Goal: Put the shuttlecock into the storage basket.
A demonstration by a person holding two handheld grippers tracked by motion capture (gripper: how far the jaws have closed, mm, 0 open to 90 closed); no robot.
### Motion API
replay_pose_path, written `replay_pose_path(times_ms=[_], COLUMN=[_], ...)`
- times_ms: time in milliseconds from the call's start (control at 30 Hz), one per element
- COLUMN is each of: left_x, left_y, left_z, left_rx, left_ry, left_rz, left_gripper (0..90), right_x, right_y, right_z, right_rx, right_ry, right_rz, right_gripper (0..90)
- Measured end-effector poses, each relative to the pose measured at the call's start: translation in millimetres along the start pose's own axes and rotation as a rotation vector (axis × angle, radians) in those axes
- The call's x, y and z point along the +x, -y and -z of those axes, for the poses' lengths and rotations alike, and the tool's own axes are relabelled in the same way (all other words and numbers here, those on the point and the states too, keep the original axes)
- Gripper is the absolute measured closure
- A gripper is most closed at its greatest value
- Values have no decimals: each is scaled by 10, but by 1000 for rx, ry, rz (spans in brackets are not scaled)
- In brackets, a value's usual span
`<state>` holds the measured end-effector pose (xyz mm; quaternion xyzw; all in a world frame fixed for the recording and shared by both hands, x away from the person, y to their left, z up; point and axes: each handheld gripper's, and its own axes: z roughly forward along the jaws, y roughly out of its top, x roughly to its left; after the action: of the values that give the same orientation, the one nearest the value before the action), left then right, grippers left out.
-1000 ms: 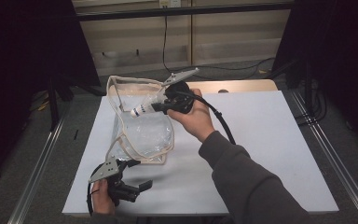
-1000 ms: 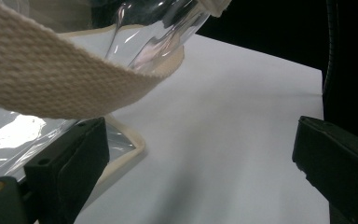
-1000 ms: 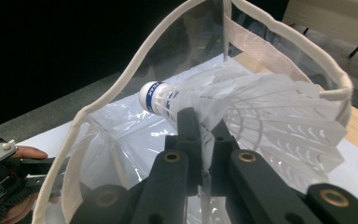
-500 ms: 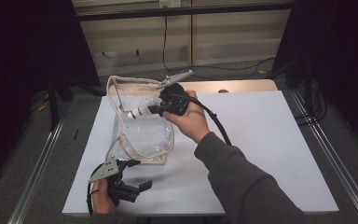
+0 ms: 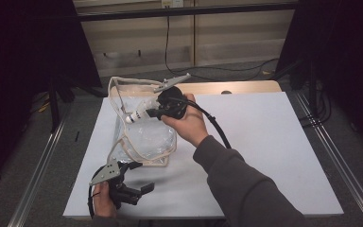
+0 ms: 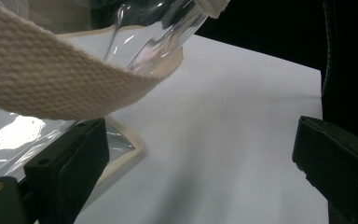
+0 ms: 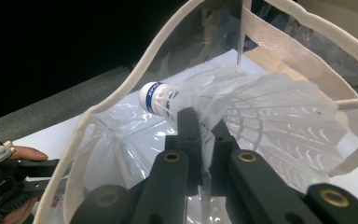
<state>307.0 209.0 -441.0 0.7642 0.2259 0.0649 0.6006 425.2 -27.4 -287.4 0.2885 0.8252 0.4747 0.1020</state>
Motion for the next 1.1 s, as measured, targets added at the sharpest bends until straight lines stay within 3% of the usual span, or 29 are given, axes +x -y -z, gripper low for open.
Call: replay_pose_path(times_ms=[1100], left_x=[4], left_y=[0], left_z=[13], left_rx=[-4], left_ry=[-7], left_rz=[0], left_gripper=[37], right_x=[41], right_y=[25], right_z=[-206], right_rx=[19], right_ry=[-12], right_rz=[10], right_gripper=[880])
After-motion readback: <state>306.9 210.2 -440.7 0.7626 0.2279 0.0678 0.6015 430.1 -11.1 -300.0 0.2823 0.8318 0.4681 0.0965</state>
